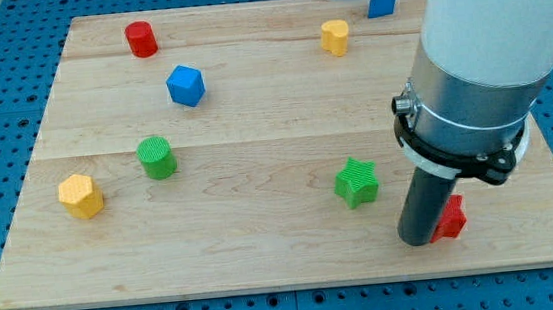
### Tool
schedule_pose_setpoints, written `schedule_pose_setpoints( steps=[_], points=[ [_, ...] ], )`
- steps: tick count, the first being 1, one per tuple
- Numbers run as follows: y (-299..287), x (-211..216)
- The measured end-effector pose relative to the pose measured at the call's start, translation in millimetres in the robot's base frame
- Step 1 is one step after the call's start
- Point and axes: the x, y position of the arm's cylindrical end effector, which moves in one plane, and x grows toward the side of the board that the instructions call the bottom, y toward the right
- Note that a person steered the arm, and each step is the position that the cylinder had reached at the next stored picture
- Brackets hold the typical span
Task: Slide the green star diagonal to the bottom right of the blue cube
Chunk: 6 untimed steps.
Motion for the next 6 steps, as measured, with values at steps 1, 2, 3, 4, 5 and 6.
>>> schedule_pose_setpoints(
  steps=[1, 2, 3, 4, 5, 6],
  points=[
    [-38, -14],
    [-7, -29],
    [9, -39],
    [-31, -34],
    [-75, -37],
    [-82, -55]
  ],
)
